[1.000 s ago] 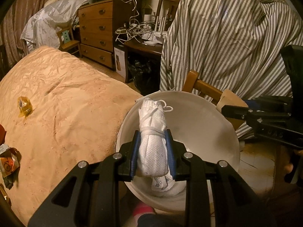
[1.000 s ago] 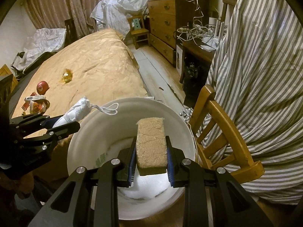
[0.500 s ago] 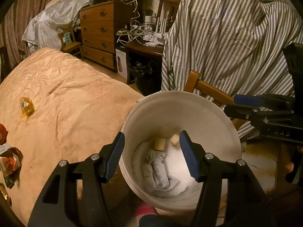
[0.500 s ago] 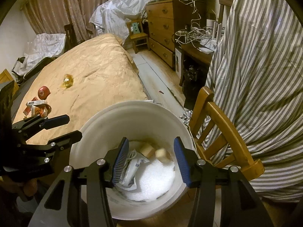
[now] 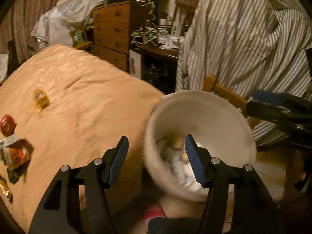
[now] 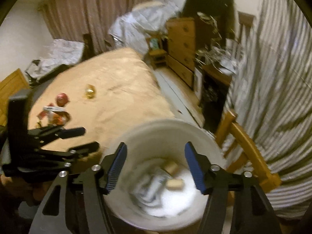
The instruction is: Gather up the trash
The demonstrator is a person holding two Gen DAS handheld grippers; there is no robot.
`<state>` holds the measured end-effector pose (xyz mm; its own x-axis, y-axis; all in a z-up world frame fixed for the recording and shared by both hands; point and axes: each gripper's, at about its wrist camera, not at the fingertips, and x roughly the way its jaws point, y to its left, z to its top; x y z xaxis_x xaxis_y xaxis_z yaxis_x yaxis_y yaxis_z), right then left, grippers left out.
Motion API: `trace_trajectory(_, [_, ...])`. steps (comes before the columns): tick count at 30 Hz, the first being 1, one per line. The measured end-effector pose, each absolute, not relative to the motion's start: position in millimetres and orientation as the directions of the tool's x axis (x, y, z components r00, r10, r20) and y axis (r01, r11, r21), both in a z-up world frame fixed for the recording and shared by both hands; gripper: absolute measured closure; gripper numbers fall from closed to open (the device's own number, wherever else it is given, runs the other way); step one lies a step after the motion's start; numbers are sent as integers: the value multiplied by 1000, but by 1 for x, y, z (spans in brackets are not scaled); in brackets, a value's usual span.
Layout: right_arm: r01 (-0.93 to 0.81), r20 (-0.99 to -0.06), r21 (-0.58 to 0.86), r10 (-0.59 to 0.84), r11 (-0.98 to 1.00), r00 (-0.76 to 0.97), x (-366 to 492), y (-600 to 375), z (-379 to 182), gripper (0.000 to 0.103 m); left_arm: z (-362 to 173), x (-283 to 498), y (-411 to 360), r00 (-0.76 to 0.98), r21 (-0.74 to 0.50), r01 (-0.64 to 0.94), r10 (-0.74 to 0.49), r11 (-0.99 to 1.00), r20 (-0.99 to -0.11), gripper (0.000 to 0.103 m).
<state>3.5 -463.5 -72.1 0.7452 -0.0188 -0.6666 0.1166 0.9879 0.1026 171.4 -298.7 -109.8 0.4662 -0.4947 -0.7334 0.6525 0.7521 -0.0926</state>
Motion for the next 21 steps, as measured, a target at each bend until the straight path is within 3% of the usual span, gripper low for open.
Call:
trace_trajectory(9, [-119, -619, 150, 187, 981, 763, 39, -345, -78, 23, -121, 190, -159, 587, -78, 443, -355, 893, -727, 41])
trace_trajectory(15, [-227, -643, 193, 298, 955, 705, 70, -273, -101, 22, -135, 216, -7, 667, -108, 100, -147, 989, -730, 36])
trace_trajectory(21, [-291, -680, 210, 353, 933, 643, 92, -230, -125, 19, -167, 233, 118, 643, -172, -212, 5, 962, -766, 27])
